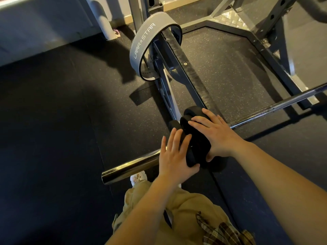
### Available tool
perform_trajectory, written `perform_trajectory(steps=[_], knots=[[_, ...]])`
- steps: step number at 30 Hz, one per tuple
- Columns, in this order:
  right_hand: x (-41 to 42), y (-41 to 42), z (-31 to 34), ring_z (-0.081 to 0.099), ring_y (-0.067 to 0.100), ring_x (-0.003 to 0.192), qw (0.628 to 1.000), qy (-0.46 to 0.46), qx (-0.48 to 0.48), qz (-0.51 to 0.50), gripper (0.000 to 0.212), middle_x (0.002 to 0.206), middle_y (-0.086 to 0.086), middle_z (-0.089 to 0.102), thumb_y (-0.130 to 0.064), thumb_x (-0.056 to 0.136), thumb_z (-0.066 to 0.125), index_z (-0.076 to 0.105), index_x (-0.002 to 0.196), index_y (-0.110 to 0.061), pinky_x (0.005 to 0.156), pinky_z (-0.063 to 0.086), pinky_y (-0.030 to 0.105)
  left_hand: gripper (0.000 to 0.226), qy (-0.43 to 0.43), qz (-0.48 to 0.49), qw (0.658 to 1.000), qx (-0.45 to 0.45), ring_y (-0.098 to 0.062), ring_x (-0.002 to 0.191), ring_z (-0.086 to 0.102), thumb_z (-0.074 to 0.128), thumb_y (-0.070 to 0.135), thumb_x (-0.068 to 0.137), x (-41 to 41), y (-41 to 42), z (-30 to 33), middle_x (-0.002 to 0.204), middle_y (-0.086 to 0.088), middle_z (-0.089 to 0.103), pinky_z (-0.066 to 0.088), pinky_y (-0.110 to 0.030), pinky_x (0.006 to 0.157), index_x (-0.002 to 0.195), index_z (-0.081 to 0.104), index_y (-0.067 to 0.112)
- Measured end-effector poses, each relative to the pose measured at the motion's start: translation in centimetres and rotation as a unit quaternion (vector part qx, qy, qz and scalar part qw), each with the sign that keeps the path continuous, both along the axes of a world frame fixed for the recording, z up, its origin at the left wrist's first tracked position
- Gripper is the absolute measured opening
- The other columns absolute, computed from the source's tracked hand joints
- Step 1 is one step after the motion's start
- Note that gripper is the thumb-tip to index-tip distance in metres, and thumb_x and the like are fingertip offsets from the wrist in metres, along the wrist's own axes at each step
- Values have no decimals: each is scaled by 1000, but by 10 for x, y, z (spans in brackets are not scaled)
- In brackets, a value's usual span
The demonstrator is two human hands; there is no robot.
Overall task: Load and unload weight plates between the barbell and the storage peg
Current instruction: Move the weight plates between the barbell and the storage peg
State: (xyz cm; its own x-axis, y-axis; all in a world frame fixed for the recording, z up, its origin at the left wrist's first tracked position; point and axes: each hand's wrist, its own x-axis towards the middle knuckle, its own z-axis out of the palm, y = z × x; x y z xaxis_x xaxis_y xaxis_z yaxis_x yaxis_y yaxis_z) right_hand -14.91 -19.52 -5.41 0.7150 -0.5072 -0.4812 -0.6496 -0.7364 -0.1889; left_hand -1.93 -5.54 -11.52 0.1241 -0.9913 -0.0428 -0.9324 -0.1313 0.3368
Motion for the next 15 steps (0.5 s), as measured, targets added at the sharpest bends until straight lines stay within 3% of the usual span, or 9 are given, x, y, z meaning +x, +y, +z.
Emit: perform_trajectory(steps=[3, 5, 10, 15], knots=[[0, 2, 1, -26, 19, 143, 1000, 7, -3, 4, 129, 158, -11, -3, -47, 57, 86, 2, 153, -29, 117, 1, 55, 97, 99, -1, 992, 81, -25, 147, 7, 64, 69, 69, 24, -18, 8, 157, 1, 8, 12, -51, 120, 147, 21, 30], [-1, 4, 1, -27, 19, 143, 1000, 8, -7, 5, 128, 158, -12, -4, -46, 58, 86, 2, 153, -30, 117, -1, 55, 98, 183, 5, 972, 148, -26, 144, 15, 65, 72, 70, 50, -32, 15, 156, 9, 4, 21, -49, 118, 148, 18, 36], [1, 3, 0, -28, 19, 143, 1000, 16, -7, 8, 129, 158, -13, -6, -48, 57, 86, 1, 153, -32, 117, 1, 56, 85, 257, -5, 921, 292, -28, 139, 28, 60, 73, 74, 93, -70, 22, 154, 6, 20, 27, -52, 114, 144, 25, 40], [4, 0, 4, -28, 19, 143, 1000, 25, 7, 4, 127, 159, -13, -7, -46, 59, 86, 1, 153, -33, 118, 2, 56, 109, 396, 87, 868, 288, -29, 144, 21, 59, 78, 63, 92, -50, 19, 160, 1, 11, 25, -53, 115, 152, 11, 38]])
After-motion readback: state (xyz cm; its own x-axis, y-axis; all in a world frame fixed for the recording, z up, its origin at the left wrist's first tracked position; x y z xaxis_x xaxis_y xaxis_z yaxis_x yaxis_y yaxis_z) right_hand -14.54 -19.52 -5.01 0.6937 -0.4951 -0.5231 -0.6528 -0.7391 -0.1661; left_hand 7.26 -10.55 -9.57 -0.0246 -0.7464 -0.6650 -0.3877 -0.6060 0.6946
